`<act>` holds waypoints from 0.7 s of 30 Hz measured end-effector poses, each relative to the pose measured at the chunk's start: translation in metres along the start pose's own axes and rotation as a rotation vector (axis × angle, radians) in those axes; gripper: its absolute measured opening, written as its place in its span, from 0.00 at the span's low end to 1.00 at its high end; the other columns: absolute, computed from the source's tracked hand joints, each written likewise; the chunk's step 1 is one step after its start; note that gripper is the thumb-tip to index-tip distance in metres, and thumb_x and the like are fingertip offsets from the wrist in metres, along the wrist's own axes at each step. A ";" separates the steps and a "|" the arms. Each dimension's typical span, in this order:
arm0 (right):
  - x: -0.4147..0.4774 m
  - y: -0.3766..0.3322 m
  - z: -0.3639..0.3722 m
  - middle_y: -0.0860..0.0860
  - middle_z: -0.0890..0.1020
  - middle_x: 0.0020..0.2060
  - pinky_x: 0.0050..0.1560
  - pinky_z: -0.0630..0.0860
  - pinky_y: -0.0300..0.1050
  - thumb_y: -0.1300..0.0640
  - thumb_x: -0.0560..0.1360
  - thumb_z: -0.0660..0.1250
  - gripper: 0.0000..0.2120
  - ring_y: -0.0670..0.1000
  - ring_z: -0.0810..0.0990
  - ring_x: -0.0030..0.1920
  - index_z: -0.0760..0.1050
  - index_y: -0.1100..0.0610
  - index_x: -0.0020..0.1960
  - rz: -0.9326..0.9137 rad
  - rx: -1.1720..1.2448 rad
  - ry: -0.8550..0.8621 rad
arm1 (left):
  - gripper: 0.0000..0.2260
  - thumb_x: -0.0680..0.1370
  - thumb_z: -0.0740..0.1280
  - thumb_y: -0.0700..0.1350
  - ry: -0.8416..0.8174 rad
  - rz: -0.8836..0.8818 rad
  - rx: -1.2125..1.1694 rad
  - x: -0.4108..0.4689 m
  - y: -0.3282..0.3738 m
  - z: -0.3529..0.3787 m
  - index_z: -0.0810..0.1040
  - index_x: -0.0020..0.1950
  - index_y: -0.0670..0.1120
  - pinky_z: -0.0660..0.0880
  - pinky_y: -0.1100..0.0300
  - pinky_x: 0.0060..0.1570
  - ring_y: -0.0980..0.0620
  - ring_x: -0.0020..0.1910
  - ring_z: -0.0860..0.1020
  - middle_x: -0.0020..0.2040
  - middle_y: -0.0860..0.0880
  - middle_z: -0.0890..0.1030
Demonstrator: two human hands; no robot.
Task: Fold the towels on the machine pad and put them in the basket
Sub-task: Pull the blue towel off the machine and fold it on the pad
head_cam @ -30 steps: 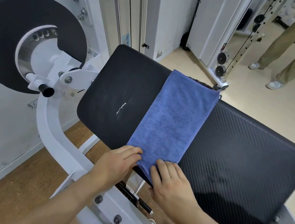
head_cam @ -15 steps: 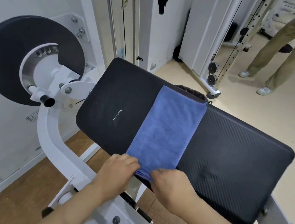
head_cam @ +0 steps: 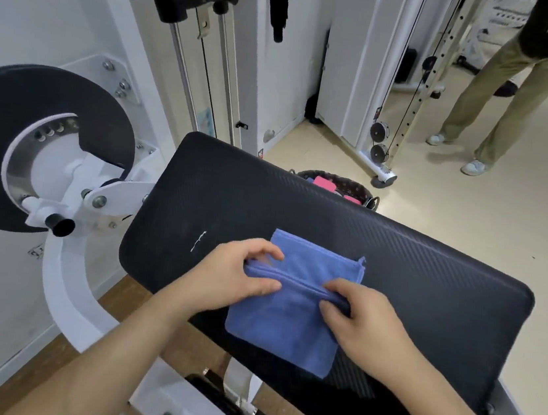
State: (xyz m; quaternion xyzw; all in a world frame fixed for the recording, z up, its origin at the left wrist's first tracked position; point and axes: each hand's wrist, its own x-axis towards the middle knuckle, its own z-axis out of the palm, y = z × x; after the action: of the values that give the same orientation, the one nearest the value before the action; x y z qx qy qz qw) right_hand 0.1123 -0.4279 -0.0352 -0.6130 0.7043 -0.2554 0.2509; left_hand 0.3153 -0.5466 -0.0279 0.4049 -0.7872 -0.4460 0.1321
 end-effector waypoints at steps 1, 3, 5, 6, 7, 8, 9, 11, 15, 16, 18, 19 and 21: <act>0.005 0.002 -0.002 0.49 0.77 0.29 0.37 0.72 0.45 0.58 0.74 0.63 0.05 0.48 0.75 0.33 0.75 0.53 0.40 0.023 -0.016 0.044 | 0.16 0.71 0.75 0.45 0.020 -0.030 -0.053 0.011 -0.001 -0.001 0.79 0.56 0.55 0.78 0.55 0.54 0.56 0.48 0.81 0.47 0.53 0.82; 0.012 0.004 -0.002 0.49 0.75 0.29 0.35 0.71 0.46 0.58 0.75 0.63 0.07 0.49 0.73 0.32 0.74 0.53 0.38 0.052 -0.063 0.115 | 0.17 0.71 0.75 0.42 0.083 -0.080 -0.115 0.027 -0.003 0.001 0.78 0.57 0.55 0.78 0.53 0.54 0.56 0.48 0.81 0.47 0.52 0.83; 0.016 0.007 0.000 0.48 0.77 0.33 0.36 0.69 0.46 0.56 0.76 0.62 0.06 0.48 0.74 0.36 0.75 0.53 0.41 0.078 -0.109 0.189 | 0.16 0.72 0.75 0.41 0.173 -0.097 -0.131 0.036 -0.005 0.008 0.79 0.56 0.56 0.79 0.57 0.53 0.59 0.46 0.81 0.47 0.55 0.83; 0.017 0.008 0.001 0.47 0.78 0.37 0.38 0.69 0.45 0.56 0.77 0.62 0.06 0.49 0.76 0.42 0.76 0.54 0.44 0.095 -0.126 0.221 | 0.15 0.72 0.75 0.41 0.223 -0.098 -0.123 0.039 -0.006 0.013 0.79 0.55 0.56 0.78 0.61 0.51 0.61 0.46 0.81 0.47 0.56 0.83; 0.018 0.009 0.003 0.48 0.78 0.40 0.39 0.70 0.44 0.55 0.78 0.61 0.06 0.50 0.78 0.47 0.77 0.54 0.47 0.112 -0.145 0.248 | 0.14 0.72 0.75 0.42 0.273 -0.096 -0.101 0.041 -0.005 0.018 0.79 0.54 0.56 0.78 0.64 0.50 0.63 0.46 0.80 0.47 0.58 0.83; 0.018 0.010 0.005 0.49 0.79 0.43 0.41 0.72 0.45 0.55 0.78 0.62 0.07 0.50 0.79 0.52 0.78 0.53 0.50 0.117 -0.169 0.271 | 0.13 0.72 0.74 0.43 0.317 -0.092 -0.064 0.042 -0.004 0.022 0.79 0.53 0.56 0.77 0.66 0.48 0.64 0.45 0.80 0.46 0.59 0.82; 0.018 0.011 0.008 0.49 0.80 0.44 0.41 0.74 0.47 0.56 0.78 0.62 0.07 0.52 0.79 0.54 0.78 0.53 0.53 0.115 -0.195 0.289 | 0.11 0.73 0.74 0.45 0.350 -0.089 -0.015 0.043 -0.004 0.025 0.79 0.52 0.57 0.76 0.67 0.48 0.64 0.45 0.79 0.46 0.60 0.82; 0.019 0.013 0.012 0.51 0.81 0.46 0.40 0.76 0.50 0.57 0.77 0.64 0.09 0.54 0.81 0.54 0.79 0.55 0.55 0.112 -0.232 0.318 | 0.10 0.74 0.72 0.48 0.390 -0.053 0.111 0.044 -0.003 0.031 0.78 0.53 0.57 0.76 0.64 0.47 0.62 0.45 0.79 0.45 0.60 0.81; 0.023 0.016 0.016 0.52 0.82 0.44 0.36 0.76 0.50 0.58 0.76 0.66 0.07 0.55 0.83 0.47 0.79 0.56 0.53 0.128 -0.241 0.359 | 0.10 0.76 0.69 0.49 0.451 0.037 0.297 0.043 0.000 0.043 0.76 0.58 0.53 0.77 0.57 0.49 0.57 0.46 0.78 0.47 0.60 0.79; 0.023 0.016 0.016 0.51 0.81 0.43 0.35 0.76 0.49 0.57 0.76 0.66 0.07 0.55 0.83 0.45 0.79 0.56 0.53 0.127 -0.244 0.365 | 0.12 0.77 0.68 0.49 0.464 0.048 0.312 0.042 0.000 0.045 0.76 0.59 0.52 0.77 0.54 0.49 0.55 0.47 0.79 0.49 0.58 0.80; 0.025 0.017 0.015 0.51 0.81 0.42 0.35 0.75 0.49 0.56 0.76 0.65 0.07 0.55 0.82 0.42 0.78 0.55 0.52 0.132 -0.243 0.362 | 0.14 0.77 0.68 0.48 0.528 0.130 0.409 0.041 -0.004 0.047 0.75 0.62 0.49 0.77 0.51 0.50 0.51 0.51 0.78 0.53 0.52 0.80; 0.026 0.018 0.015 0.50 0.81 0.42 0.35 0.75 0.48 0.56 0.76 0.64 0.07 0.55 0.81 0.41 0.78 0.55 0.52 0.138 -0.241 0.360 | 0.14 0.77 0.68 0.47 0.588 0.207 0.494 0.040 -0.005 0.049 0.75 0.62 0.48 0.77 0.50 0.50 0.49 0.52 0.77 0.54 0.49 0.80; 0.028 0.020 0.016 0.51 0.81 0.40 0.34 0.75 0.48 0.57 0.75 0.66 0.06 0.56 0.81 0.39 0.79 0.56 0.51 0.131 -0.245 0.379 | 0.10 0.77 0.69 0.45 0.702 0.401 0.612 0.033 -0.005 0.058 0.78 0.57 0.45 0.76 0.51 0.48 0.46 0.52 0.76 0.54 0.45 0.79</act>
State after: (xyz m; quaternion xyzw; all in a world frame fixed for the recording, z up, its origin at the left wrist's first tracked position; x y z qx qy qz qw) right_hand 0.1050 -0.4544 -0.0615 -0.5328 0.8030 -0.2616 0.0538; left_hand 0.2638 -0.5384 -0.0695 0.3913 -0.8523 0.0025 0.3470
